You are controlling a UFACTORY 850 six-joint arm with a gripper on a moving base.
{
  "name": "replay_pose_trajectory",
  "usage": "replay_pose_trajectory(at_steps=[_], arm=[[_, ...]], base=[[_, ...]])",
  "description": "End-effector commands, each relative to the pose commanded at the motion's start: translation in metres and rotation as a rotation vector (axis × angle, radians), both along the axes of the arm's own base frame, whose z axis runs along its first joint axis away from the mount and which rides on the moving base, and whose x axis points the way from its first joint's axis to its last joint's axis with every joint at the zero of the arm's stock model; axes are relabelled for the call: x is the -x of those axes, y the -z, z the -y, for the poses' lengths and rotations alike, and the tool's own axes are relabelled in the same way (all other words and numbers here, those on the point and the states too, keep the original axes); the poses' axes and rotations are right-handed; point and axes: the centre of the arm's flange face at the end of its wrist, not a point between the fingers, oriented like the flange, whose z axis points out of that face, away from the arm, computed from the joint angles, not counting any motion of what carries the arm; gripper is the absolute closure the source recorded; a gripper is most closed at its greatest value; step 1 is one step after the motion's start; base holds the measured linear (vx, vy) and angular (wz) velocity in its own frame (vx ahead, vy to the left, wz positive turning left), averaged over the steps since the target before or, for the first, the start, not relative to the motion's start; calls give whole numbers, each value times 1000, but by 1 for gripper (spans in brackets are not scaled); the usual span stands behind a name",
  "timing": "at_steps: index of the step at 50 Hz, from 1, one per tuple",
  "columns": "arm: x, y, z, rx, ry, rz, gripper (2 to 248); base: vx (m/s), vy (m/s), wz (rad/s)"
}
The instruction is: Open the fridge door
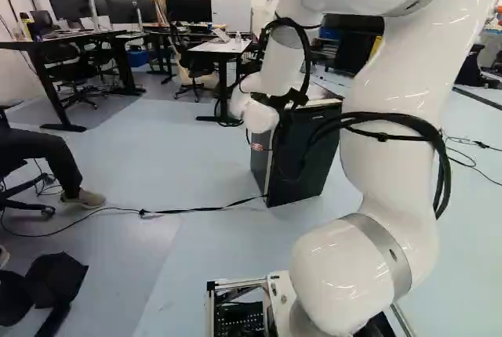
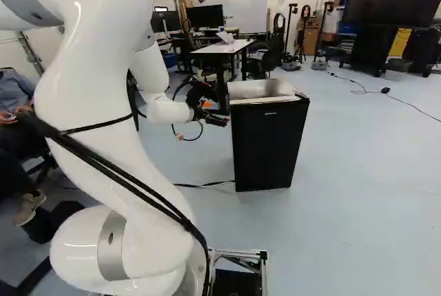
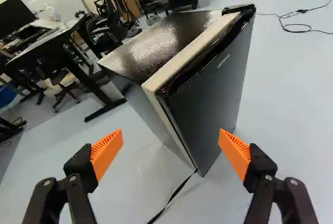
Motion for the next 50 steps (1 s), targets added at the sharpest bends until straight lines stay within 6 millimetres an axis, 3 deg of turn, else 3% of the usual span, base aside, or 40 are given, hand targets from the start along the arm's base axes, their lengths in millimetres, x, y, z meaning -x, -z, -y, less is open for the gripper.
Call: replay_pose_trajectory(at_steps=[30,50], arm=[[-33,41,-8,-34,139,-50,3],[-56,44,-11,-17,188,-5,3]], base=[[0,0,0],[0,0,0]])
